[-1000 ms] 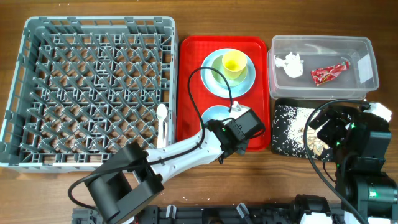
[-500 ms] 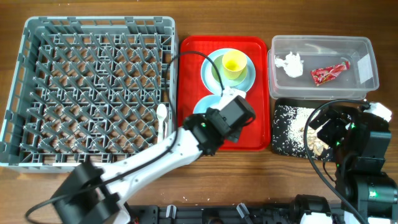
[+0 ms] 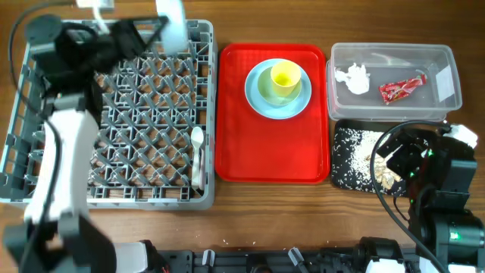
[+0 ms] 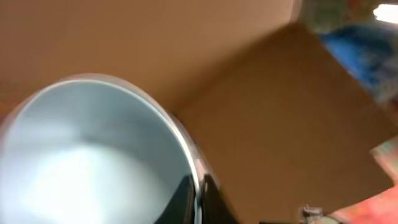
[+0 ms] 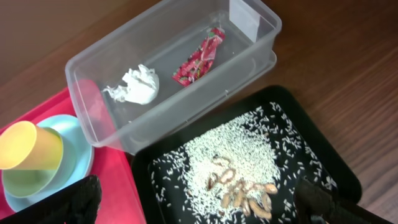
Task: Sort waste into correct bins and load items into the dishwasher rack
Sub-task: 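Place the bowl upright in the back of the dish rack and release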
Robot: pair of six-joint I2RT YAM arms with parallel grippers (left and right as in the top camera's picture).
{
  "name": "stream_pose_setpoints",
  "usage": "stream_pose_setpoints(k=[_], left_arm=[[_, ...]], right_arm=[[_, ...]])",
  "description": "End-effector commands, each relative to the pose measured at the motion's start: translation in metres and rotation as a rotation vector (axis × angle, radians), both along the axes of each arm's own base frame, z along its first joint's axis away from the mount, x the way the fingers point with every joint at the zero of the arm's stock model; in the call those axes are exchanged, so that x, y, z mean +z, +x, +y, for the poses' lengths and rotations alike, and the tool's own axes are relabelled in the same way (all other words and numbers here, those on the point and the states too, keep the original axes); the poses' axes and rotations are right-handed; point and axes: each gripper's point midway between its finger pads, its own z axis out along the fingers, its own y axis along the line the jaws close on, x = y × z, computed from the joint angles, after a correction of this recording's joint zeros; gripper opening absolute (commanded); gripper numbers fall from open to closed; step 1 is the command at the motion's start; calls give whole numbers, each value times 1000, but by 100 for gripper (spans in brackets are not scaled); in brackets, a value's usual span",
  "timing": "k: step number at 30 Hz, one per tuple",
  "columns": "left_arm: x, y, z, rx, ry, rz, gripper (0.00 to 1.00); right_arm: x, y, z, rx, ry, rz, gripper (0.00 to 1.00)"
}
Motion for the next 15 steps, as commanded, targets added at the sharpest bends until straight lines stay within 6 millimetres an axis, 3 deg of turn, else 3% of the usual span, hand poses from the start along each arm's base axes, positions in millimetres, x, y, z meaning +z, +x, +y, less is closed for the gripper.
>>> stream_pose_setpoints(k=[1,3,7,10,11,12,13,15], left_arm=[[-54,27,6,-175,-249,388,4],[-90,42,4,-224,-272,474,4],[-163,53,3,-264,-291,612,4],[-185,58,7,-253,-298,633,5],[-185,59,11,-240,-298,623,11],[-182,60,16,-233,-293,599,31],[-179,60,24,-223,-283,559,100],[-179,62,39,-193,-289,550,100]], right_arm=[[6,0,-3,-21,1,-20,100],[6,0,-3,-21,1,-20,100],[6,0,-3,-21,1,-20,100],[6,0,-3,-21,1,-20,100],[6,0,-3,-21,1,-20,100],[6,0,-3,-22,1,-20,100],[6,0,-3,-22,1,-20,100],[6,0,-3,-21,1,-20,100]])
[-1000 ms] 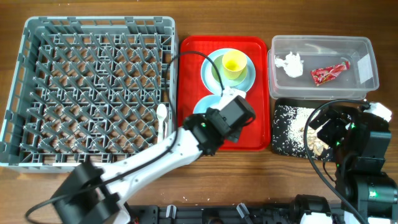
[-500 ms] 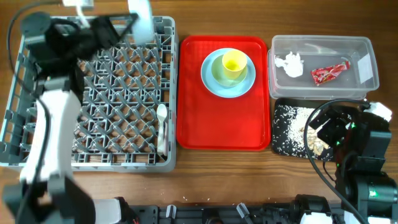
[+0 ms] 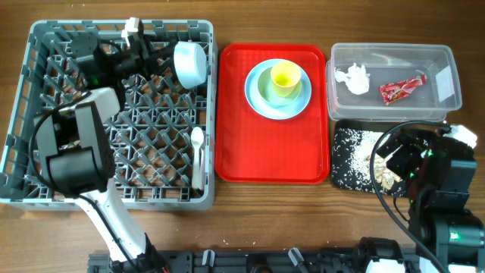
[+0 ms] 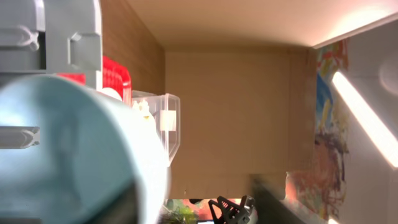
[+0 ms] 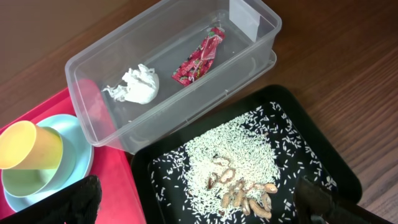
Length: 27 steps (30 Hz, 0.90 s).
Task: Sort waste into correct bins and load items into the dishwasher rack
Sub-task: 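Place the bowl upright in the back of the dish rack and release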
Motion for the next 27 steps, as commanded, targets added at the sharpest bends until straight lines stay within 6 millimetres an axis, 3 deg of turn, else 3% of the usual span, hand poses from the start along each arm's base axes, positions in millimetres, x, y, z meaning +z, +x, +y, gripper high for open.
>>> stream_pose_setpoints(k=[1,4,7,10,12,15,17,19,20,22,24,27], left_arm=[[5,5,34,55,15,-47,100],[10,7,63,116,31,-99,100],[25,1,76,121,45,-142,100],[34,-7,74,86,69,-209,98],[34,-12,72,56,75,-221,83],[45,-18,74,41,104,-294,86],[69,-26,71,40,128,-363,87],[105,-42,58,34,148,-452,90],[120,-50,48,11,150,-462,97],[142,-64,17,-56,137,-465,100],[155,-74,-28,-141,83,-434,100],[164,-78,-71,-191,-5,-384,100]], right_arm=[[6,0,-3,-21,1,-21,100],[6,0,-3,-21,1,-21,100],[6,0,-3,-21,1,-21,100],[6,0,-3,-21,1,-21,100],[6,0,-3,-21,1,-21,100],[6,0,-3,-21,1,-21,100],[6,0,-3,-21,1,-21,100],[6,0,-3,-21,1,-21,100],[6,0,-3,-21,1,-21,100],[6,0,-3,-21,1,-21,100],[6,0,-3,-21,1,-21,100],[6,0,-3,-21,1,-21,100]])
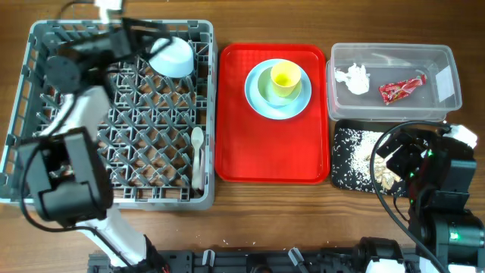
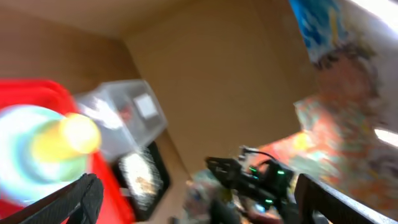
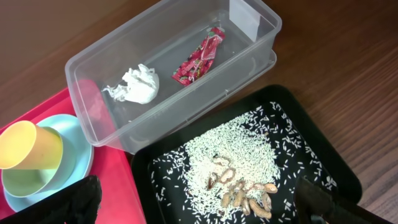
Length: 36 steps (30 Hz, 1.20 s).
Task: Sort waste into correct bins and load items into the dishwasher rack
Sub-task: 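Place the bowl upright in the back of the dish rack and release, then reach the left gripper to the plate holding the yellow cup and green bowl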
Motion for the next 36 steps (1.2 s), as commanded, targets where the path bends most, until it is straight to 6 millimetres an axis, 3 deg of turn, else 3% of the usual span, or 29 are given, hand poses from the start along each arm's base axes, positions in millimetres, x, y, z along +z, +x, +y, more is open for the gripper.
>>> stream_pose_setpoints(k=[1,4,6,8,9,10,12,14,17,18,19,21,22,23,26,27,30,32,36], left_arm=[[27,-7,-58,-72,-107,65,100],[44,-7,-86,-63,-198,23,100],[68,-9,-114,-11,-234,-77,100],[69,4,-125,185,-89,-106,100],[56,17,-112,383,84,-102,100],[43,21,-83,603,331,-104,100],[42,4,-46,761,634,-139,100],[36,-11,-50,705,667,-113,100],[17,-20,-77,532,625,-63,100],[8,-19,-87,498,628,-49,96],[-6,-18,-102,462,649,-37,73],[-38,-16,-126,438,726,-11,42],[-65,-14,-138,446,812,9,42],[-92,-14,-147,452,900,26,34],[-169,-28,-173,386,1104,84,4],[-200,-35,-183,342,1151,125,4],[-255,-46,-192,310,1217,242,4],[-275,-47,-190,296,1247,265,4],[-283,-40,-190,322,1257,249,4]], right_arm=[[6,0,-3,-21,1,-21,100],[6,0,-3,-21,1,-21,100],[6,0,-3,-21,1,-21,100],[6,0,-3,-21,1,-21,100],[6,0,-3,-21,1,-21,100],[6,0,-3,-21,1,-22,100],[6,0,-3,-21,1,-21,100],[6,0,-3,-21,1,-21,100],[6,0,-3,-21,1,-21,100],[6,0,-3,-21,1,-22,100],[6,0,-3,-21,1,-21,100],[6,0,-3,-21,1,-21,100],[6,0,-3,-21,1,-21,100],[6,0,-3,-21,1,-21,100],[6,0,-3,-21,1,-21,100],[6,0,-3,-21,1,-21,99],[6,0,-3,-21,1,-21,100],[6,0,-3,-21,1,-21,100],[6,0,-3,-21,1,-22,100]])
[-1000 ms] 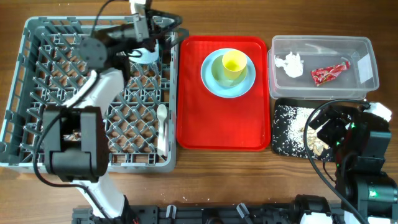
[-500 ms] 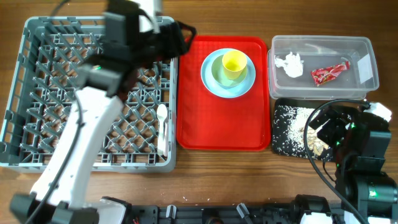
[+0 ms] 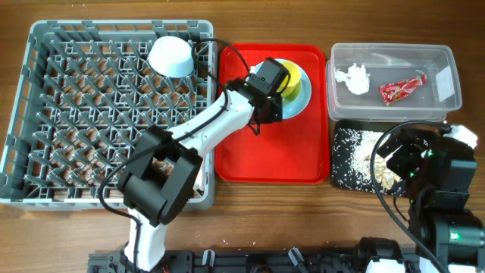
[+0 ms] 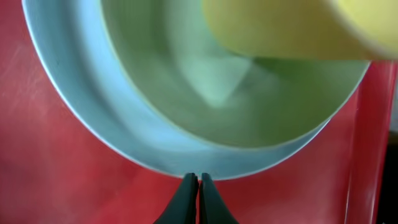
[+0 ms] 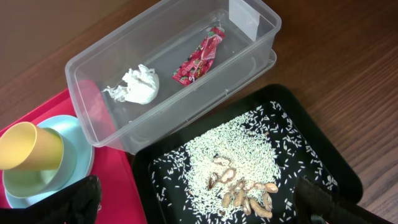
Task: Sort waste into correct bins and load items into the dishwasher rack
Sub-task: 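Reach the left gripper to the plate holding the yellow cup and green bowl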
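Observation:
A yellow cup [image 4: 292, 28] stands in a green bowl [image 4: 217, 93] on a blue plate [image 4: 93, 106], all on the red tray [image 3: 265, 159]. My left gripper [image 4: 199, 180] is shut, empty, with its tips at the plate's near rim; in the overhead view the left gripper [image 3: 261, 114] partly covers the stack. A white bowl [image 3: 171, 55] lies upside down at the back right of the grey dishwasher rack [image 3: 45, 114]. My right gripper [image 5: 199, 199] is open above the black tray [image 5: 348, 180] of rice and peanuts.
A clear bin [image 3: 447, 57] at the back right holds a crumpled white tissue [image 3: 353, 77] and a red wrapper [image 3: 402, 89]. The left arm reaches across the rack's right edge and hides part of it. The right arm [image 3: 443, 178] stands at the front right.
My left gripper was open at the rack's back beside the white bowl. Now it is over the red tray, shut, at the blue plate's rim. The right arm has not moved.
My left gripper held the white bowl above the rack's back. Then the bowl was on its side at the rack's back right. Then it lay upside down there with the gripper open. Now the gripper is at the plate on the tray.

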Robot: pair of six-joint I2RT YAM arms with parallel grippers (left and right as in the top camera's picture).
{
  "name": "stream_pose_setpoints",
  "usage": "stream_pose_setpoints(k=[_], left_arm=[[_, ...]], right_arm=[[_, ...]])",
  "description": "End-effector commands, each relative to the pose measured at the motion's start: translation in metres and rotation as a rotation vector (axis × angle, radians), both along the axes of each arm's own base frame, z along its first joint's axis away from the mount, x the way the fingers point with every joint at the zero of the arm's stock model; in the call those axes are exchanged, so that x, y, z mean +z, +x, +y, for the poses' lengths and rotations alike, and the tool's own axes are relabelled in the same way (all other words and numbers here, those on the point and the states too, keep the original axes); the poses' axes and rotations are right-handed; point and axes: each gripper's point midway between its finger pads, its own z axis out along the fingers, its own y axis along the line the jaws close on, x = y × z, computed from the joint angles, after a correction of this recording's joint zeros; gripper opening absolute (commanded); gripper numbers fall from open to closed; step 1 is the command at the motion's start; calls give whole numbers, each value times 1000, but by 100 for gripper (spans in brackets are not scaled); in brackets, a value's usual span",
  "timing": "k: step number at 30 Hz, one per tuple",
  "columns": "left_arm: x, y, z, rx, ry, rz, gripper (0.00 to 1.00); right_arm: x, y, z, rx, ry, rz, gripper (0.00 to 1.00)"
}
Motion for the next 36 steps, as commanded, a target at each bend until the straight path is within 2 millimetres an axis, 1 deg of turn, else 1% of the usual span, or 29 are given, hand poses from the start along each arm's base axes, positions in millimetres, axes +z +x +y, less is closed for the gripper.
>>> stream_pose_setpoints(k=[1,3,5,7,9,11,14,15,17,18,19,20,21,23,24,26,29,31,33,34,36], left_arm=[[-16,7,8,45,58,-18,4],[-28,6,10,48,79,-1,4],[-34,4,12,47,90,12,4],[-32,-1,16,47,104,30,4],[-26,-10,26,50,137,57,4],[-6,-26,45,56,198,86,4],[19,-43,60,55,236,110,4],[28,-50,70,59,264,116,4],[42,-52,72,51,258,94,4],[56,-49,69,52,226,56,8],[69,-46,63,43,192,17,15],[80,-45,50,-21,149,-29,24],[85,-46,30,-92,98,-59,32],[82,-53,4,-154,77,-90,32],[79,-52,-3,-163,84,-107,35],[69,-45,-16,-169,99,-150,39],[54,-31,-30,-166,79,-182,38],[51,-19,-42,-193,57,-232,38],[56,-5,-43,-200,83,-313,37],[60,0,-43,-188,83,-339,35],[58,-1,-42,-190,90,-330,32]], right_arm=[[6,0,-3,-17,-4,-19,100],[6,0,-3,-17,-4,-19,100],[6,0,-3,-17,-4,-19,100],[6,0,-3,-17,-4,-19,100],[6,0,-3,-17,-4,-19,100],[6,0,-3,-17,-4,-19,100],[6,0,-3,-17,-4,-19,100],[6,0,-3,-17,-4,-19,100],[6,0,-3,-17,-4,-19,100],[6,0,-3,-17,-4,-18,100],[6,0,-3,-17,-4,-17,100],[5,0,-3,-17,-4,-15,100],[5,0,-3,-17,-4,-14,100],[5,1,-3,-17,-3,-13,100],[5,1,-3,-17,-3,-12,100],[4,1,-3,-17,-3,-8,100],[4,1,-3,-17,-3,-8,100],[4,1,-3,-17,-3,-8,99],[4,1,-3,-17,-3,-8,100],[4,1,-3,-17,-3,-8,100],[4,1,-3,-17,-3,-8,100]])
